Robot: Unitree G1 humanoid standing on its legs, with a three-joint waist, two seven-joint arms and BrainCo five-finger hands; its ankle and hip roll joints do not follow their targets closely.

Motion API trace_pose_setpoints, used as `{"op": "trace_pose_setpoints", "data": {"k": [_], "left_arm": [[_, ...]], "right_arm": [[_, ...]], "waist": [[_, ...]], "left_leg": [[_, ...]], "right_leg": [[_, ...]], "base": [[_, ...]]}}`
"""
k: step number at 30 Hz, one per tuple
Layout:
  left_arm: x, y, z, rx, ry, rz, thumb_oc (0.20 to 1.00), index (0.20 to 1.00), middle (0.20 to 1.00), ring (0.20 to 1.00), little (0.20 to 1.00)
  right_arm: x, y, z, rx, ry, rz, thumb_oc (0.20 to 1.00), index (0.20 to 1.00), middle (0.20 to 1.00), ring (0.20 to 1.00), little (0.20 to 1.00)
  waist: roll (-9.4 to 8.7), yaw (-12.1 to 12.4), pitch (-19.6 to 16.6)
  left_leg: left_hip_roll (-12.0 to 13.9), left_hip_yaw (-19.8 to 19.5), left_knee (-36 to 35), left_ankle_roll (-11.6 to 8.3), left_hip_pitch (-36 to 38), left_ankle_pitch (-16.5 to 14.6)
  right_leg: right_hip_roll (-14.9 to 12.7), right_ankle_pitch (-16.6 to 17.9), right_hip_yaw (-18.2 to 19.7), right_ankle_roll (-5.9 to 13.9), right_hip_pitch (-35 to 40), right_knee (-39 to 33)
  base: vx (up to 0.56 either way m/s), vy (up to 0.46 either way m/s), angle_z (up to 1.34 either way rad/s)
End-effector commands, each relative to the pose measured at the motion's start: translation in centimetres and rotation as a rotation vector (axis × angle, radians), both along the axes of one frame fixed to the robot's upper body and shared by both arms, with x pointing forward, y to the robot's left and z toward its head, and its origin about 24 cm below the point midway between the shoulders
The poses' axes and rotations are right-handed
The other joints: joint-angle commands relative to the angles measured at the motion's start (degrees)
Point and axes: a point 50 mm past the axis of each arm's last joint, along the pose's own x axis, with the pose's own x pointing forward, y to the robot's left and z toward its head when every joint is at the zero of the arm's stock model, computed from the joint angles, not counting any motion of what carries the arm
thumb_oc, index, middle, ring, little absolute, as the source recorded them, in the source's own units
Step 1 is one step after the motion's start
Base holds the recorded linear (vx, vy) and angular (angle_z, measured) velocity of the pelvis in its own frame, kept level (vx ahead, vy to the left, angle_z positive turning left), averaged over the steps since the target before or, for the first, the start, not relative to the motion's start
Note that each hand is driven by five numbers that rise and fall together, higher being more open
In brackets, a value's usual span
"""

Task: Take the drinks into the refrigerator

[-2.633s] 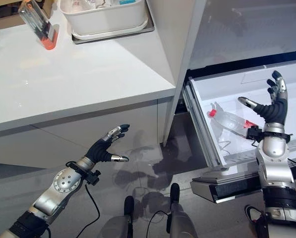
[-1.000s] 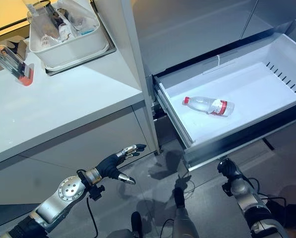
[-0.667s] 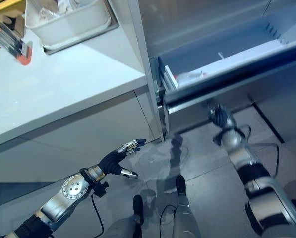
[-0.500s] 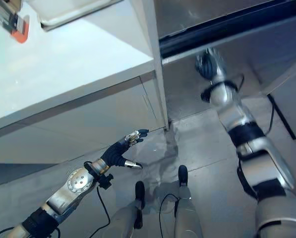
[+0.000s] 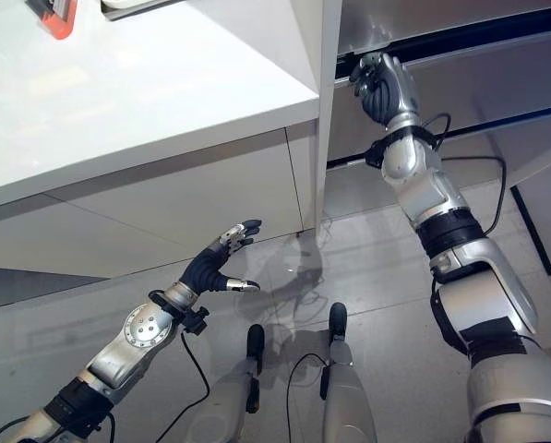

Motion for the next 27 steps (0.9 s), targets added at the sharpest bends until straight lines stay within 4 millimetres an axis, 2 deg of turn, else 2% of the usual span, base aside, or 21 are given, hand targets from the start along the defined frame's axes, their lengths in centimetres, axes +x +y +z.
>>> {"op": "trace_pose_setpoints", "data": {"k": [1, 2, 3, 4, 5, 8, 9, 10, 11, 12, 14, 15, 16, 19, 20, 21, 22, 24, 25, 26, 27], "left_arm": [[-0.5, 0.3, 1.9, -0.043, -0.117, 0.007, 1.0, 1.0, 1.0, 1.0, 1.0], [-0.4, 0.4, 1.6, -0.054, -0.101, 0.017, 1.0, 1.0, 1.0, 1.0, 1.0], [-0.4, 0.5, 1.5, -0.055, -0.096, 0.024, 1.0, 1.0, 1.0, 1.0, 1.0], [-0.4, 0.5, 1.4, -0.054, -0.094, 0.022, 1.0, 1.0, 1.0, 1.0, 1.0], [-0.2, 1.0, 0.8, -0.07, -0.065, 0.056, 1.0, 1.0, 1.0, 1.0, 1.0], [-0.1, 1.9, -1.1, -0.092, 0.011, 0.136, 1.0, 1.0, 1.0, 1.0, 1.0], [-0.1, 1.9, -1.1, -0.092, 0.011, 0.136, 1.0, 1.0, 1.0, 1.0, 1.0], [-0.2, 2.5, -3.2, -0.121, 0.11, 0.197, 1.0, 1.0, 1.0, 1.0, 1.0], [-0.2, 2.4, -3.3, -0.121, 0.111, 0.196, 1.0, 1.0, 1.0, 1.0, 1.0], [-0.2, 3.1, -5.5, -0.144, 0.208, 0.275, 1.0, 1.0, 1.0, 1.0, 1.0], [-0.4, 3.5, -7.6, -0.112, 0.285, 0.33, 1.0, 1.0, 1.0, 1.0, 1.0], [-0.6, 3.8, -9.4, -0.105, 0.361, 0.376, 1.0, 1.0, 1.0, 1.0, 1.0], [-0.6, 3.8, -9.5, -0.106, 0.361, 0.376, 1.0, 1.0, 1.0, 1.0, 1.0], [-2.1, 4.9, -15.2, -0.045, 0.616, 0.517, 1.0, 1.0, 1.0, 1.0, 1.0], [-2.0, 4.9, -15.2, -0.046, 0.615, 0.517, 1.0, 1.0, 1.0, 1.0, 1.0], [-3.4, 5.3, -18.5, 0.046, 0.772, 0.6, 1.0, 1.0, 1.0, 1.0, 1.0], [-4.5, 5.6, -19.9, 0.073, 0.858, 0.642, 1.0, 1.0, 1.0, 1.0, 1.0], [-7.0, 6.3, -22.3, 0.152, 1.021, 0.699, 1.0, 1.0, 1.0, 1.0, 1.0], [-7.0, 6.3, -22.3, 0.152, 1.021, 0.699, 1.0, 1.0, 1.0, 1.0, 1.0], [-10.0, 7.1, -24.2, 0.207, 1.186, 0.741, 1.0, 1.0, 1.0, 1.0, 1.0], [-10.1, 7.2, -24.2, 0.207, 1.186, 0.741, 1.0, 1.0, 1.0, 1.0, 1.0]], "right_arm": [[-0.1, -0.4, -2.5, 0.054, 0.067, 0.002, 1.0, 1.0, 1.0, 1.0, 1.0], [-0.7, -1.4, -5.7, 0.092, 0.148, -0.015, 1.0, 1.0, 1.0, 1.0, 1.0], [-1.1, -1.7, -7.4, 0.109, 0.188, -0.021, 1.0, 1.0, 1.0, 1.0, 1.0], [-1.2, -1.8, -7.5, 0.11, 0.19, -0.022, 1.0, 1.0, 1.0, 1.0, 1.0], [-2.6, -2.1, -11.8, 0.179, 0.292, -0.024, 1.0, 1.0, 1.0, 1.0, 1.0], [-5.5, -3.3, -17.9, 0.258, 0.453, -0.072, 1.0, 1.0, 1.0, 1.0, 1.0], [-5.5, -3.3, -17.9, 0.258, 0.454, -0.072, 1.0, 1.0, 1.0, 1.0, 1.0], [-7.4, -4.1, -21.4, 0.338, 0.562, -0.125, 1.0, 1.0, 1.0, 1.0, 1.0], [-7.4, -4.1, -21.5, 0.338, 0.563, -0.125, 1.0, 1.0, 1.0, 1.0, 1.0], [-9.3, -4.3, -24.7, 0.362, 0.686, -0.163, 1.0, 1.0, 1.0, 1.0, 1.0], [-11.1, -4.3, -27.4, 0.411, 0.785, -0.205, 1.0, 1.0, 1.0, 1.0, 1.0], [-12.3, -4.2, -28.9, 0.427, 0.843, -0.222, 1.0, 1.0, 1.0, 1.0, 1.0], [-12.3, -4.2, -28.9, 0.427, 0.843, -0.222, 1.0, 1.0, 1.0, 1.0, 1.0], [-16.1, -3.5, -32.9, 0.509, 1.015, -0.281, 1.0, 1.0, 1.0, 1.0, 1.0], [-16.1, -3.6, -32.9, 0.508, 1.014, -0.281, 1.0, 1.0, 1.0, 1.0, 1.0], [-18.2, -3.1, -34.7, 0.552, 1.106, -0.324, 1.0, 1.0, 1.0, 1.0, 1.0], [-19.2, -2.6, -35.5, 0.567, 1.148, -0.334, 1.0, 1.0, 1.0, 1.0, 1.0], [-21.2, -2.2, -36.9, 0.576, 1.236, -0.366, 1.0, 1.0, 1.0, 1.0, 1.0], [-21.2, -2.2, -36.9, 0.576, 1.235, -0.366, 1.0, 1.0, 1.0, 1.0, 1.0], [-23.0, -1.6, -37.9, 0.593, 1.311, -0.382, 1.0, 1.0, 1.0, 1.0, 1.0], [-23.0, -1.6, -37.9, 0.592, 1.312, -0.381, 1.0, 1.0, 1.0, 1.0, 1.0]], "waist": [[-0.3, 2.6, 0.5], [-0.32, 2.2, 0.5], [-0.37, 2.0, 0.4], [-0.4, 2.2, 0.3], [-0.63, 1.4, 0.3], [-1.06, 0.5, -0.4], [-1.06, 0.5, -0.4], [-1.4, 0.0, -0.7], [-1.39, 0.0, -0.8], [-1.72, -0.3, -1.3], [-1.98, -0.6, -2.0], [-2.09, -0.8, -2.4], [-2.05, -0.8, -2.4], [-2.48, -1.4, -4.8], [-2.43, -1.4, -4.7], [-2.67, -1.9, -6.4], [-2.74, -2.1, -7.2], [-2.9, -2.4, -9.2], [-2.89, -2.4, -9.1], [-3.07, -2.6, -11.4], [-3.06, -2.6, -11.4]], "left_leg": [[-4.2, 0.1, -2.2, 6.57, -1.7, 1.4], [-4.2, 0.0, -2.1, 6.56, -1.5, 1.3], [-4.2, 0.1, -2.2, 6.55, -1.3, 1.2], [-4.2, 0.1, -2.2, 6.56, -1.3, 1.2], [-4.1, 0.2, -2.0, 6.55, -1.0, 1.0], [-4.1, 0.3, -1.8, 6.57, -0.4, 0.7], [-4.1, 0.3, -1.8, 6.57, -0.4, 0.7], [-4.0, 0.4, -1.5, 6.54, -0.2, 0.6], [-4.0, 0.4, -1.5, 6.54, -0.2, 0.6], [-3.9, 0.4, -1.2, 6.46, 0.0, 0.5], [-3.8, 0.4, -0.9, 6.34, 0.4, 0.3], [-3.6, 0.5, -0.8, 6.31, 0.8, 0.3], [-3.6, 0.5, -0.8, 6.3, 0.8, 0.2], [-3.2, 0.5, -0.1, 6.23, 2.5, -0.5], [-3.2, 0.5, -0.1, 6.23, 2.6, -0.5], [-3.1, 0.6, 0.1, 6.13, 3.8, -1.0], [-3.0, 0.7, 0.0, 6.07, 4.5, -1.3], [-2.8, 0.9, 0.0, 5.92, 5.9, -1.7], [-2.8, 0.9, 0.0, 5.92, 6.0, -1.7], [-2.6, 1.1, -0.2, 5.84, 7.5, -2.2], [-2.6, 1.1, -0.2, 5.84, 7.6, -2.2]], "right_leg": [[1.1, -9.3, 2.3, 2.99, -1.2, 12.1], [1.1, -9.3, 2.5, 3.07, -1.1, 12.1], [1.0, -9.3, 2.5, 3.09, -1.0, 12.1], [1.0, -9.3, 2.5, 3.09, -0.9, 12.1], [1.1, -9.5, 2.7, 3.08, -0.7, 12.3], [1.2, -9.8, 2.8, 2.94, -0.3, 12.6], [1.2, -9.8, 2.8, 2.94, -0.3, 12.6], [1.2, -9.9, 2.9, 2.85, 0.1, 12.4], [1.2, -9.9, 2.9, 2.85, 0.1, 12.4], [1.3, -9.9, 2.8, 2.67, 0.7, 12.1], [1.5, -10.1, 2.7, 2.54, 1.5, 11.9], [1.5, -10.2, 2.6, 2.47, 1.8, 11.8], [1.5, -10.2, 2.6, 2.47, 1.9, 11.8], [1.9, -10.9, 2.5, 2.18, 3.9, 11.8], [1.9, -10.9, 2.5, 2.17, 3.9, 11.8], [2.2, -11.4, 2.5, 1.97, 5.2, 12.0], [2.3, -11.7, 2.4, 1.86, 6.0, 11.9], [2.5, -12.2, 2.3, 1.67, 7.7, 11.4], [2.5, -12.3, 2.2, 1.67, 7.8, 11.4], [2.8, -12.5, 2.1, 1.57, 9.2, 11.0], [2.8, -12.6, 2.1, 1.56, 9.2, 11.0]], "base": [[0.0, 0.0, 0.0], [0.0, 0.0, 0.0], [0.0, 0.0, 0.0], [0.0, 0.0, 0.0], [0.0, 0.0, 0.0], [0.0, -0.001, -0.01], [0.01, -0.021, -0.03], [0.0, -0.019, -0.03], [0.0, -0.049, 0.04], [0.01, -0.044, -0.01], [0.02, -0.046, -0.02], [0.0, 0.0, 0.0], [0.05, -0.041, 0.0], [0.07, -0.031, -0.02], [0.1, -0.027, -0.04], [0.12, -0.026, -0.1], [0.15, -0.033, -0.1], [0.11, -0.016, -0.05], [0.14, -0.01, -0.07], [0.1, -0.004, -0.07], [0.14, -0.006, -0.05]]}}
